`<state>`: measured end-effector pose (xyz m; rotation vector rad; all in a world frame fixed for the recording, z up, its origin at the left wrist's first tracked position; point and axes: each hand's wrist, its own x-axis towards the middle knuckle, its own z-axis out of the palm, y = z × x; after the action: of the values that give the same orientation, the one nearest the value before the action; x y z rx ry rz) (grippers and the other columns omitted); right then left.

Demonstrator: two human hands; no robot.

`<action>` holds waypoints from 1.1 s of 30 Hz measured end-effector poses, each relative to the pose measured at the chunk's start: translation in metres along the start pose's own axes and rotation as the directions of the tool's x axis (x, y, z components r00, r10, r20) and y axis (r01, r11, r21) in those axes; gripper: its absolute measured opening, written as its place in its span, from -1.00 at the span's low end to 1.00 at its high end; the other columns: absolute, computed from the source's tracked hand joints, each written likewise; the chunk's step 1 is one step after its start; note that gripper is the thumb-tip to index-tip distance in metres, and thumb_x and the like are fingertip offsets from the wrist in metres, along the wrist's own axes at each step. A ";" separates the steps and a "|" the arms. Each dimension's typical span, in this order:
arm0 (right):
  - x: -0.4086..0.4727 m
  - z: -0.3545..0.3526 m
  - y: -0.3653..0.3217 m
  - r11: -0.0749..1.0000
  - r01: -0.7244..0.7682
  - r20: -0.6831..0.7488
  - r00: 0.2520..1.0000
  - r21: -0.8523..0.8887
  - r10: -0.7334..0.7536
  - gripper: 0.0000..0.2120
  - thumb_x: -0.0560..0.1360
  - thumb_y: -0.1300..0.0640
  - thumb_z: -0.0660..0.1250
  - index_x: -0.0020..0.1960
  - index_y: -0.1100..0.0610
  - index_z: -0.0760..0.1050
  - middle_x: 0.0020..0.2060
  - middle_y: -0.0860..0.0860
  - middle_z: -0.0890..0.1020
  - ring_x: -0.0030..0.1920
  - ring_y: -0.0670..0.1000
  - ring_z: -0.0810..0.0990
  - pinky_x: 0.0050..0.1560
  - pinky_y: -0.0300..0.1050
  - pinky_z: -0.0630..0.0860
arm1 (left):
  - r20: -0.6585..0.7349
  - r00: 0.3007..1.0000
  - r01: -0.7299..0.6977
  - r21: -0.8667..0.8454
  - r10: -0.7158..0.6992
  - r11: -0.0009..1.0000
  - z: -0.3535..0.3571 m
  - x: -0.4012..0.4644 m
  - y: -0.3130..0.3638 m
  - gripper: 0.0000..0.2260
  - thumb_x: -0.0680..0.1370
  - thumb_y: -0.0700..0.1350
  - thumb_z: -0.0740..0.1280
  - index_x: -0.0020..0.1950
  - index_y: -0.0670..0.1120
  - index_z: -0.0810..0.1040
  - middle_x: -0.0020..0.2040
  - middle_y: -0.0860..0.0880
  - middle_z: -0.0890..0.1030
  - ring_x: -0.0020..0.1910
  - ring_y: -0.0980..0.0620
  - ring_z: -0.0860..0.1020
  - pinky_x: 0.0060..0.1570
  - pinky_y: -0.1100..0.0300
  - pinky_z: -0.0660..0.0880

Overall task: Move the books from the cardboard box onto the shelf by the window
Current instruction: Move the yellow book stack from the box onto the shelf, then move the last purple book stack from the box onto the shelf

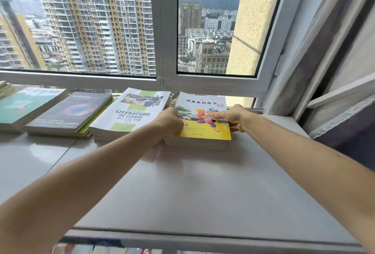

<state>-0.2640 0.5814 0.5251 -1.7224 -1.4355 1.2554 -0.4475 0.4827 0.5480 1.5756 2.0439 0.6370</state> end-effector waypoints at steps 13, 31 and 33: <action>-0.124 -0.065 0.059 0.984 0.073 -0.249 0.962 -0.163 -0.113 -0.62 0.43 0.06 0.50 0.14 0.25 0.53 0.00 0.11 0.62 -0.04 0.06 0.58 -0.04 -0.03 0.52 | 0.023 0.892 -0.448 0.192 0.452 0.873 0.012 -0.046 0.028 -0.63 0.46 -0.04 0.39 0.26 -0.03 0.53 0.27 -0.10 0.54 0.29 -0.12 0.46 0.24 0.05 0.42; -0.489 -0.093 0.341 0.939 -0.328 -0.821 0.504 0.104 0.267 -0.75 0.45 0.06 0.46 0.06 0.17 0.62 -0.02 0.06 0.69 -0.01 0.03 0.63 -0.12 -0.24 0.41 | 0.595 0.281 -0.871 -0.172 0.753 0.461 0.243 -0.335 0.052 -0.80 0.45 -0.07 0.37 0.03 -0.07 0.64 0.08 -0.04 0.67 0.11 -0.07 0.59 0.13 0.07 0.52; -0.517 -0.092 0.387 0.912 -0.376 -0.803 0.485 0.166 0.346 -0.77 0.45 0.08 0.46 0.05 0.17 0.59 -0.04 0.07 0.67 0.02 0.07 0.61 -0.04 -0.21 0.39 | 0.661 0.226 -0.872 -0.189 0.715 0.450 0.282 -0.369 0.046 -0.80 0.46 -0.08 0.37 0.04 -0.10 0.65 0.07 -0.05 0.68 0.10 -0.06 0.60 0.10 0.07 0.54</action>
<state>-0.0092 -0.0018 0.3821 -2.2642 -0.5204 0.4005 -0.1547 0.1556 0.3901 2.5309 0.6079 0.0451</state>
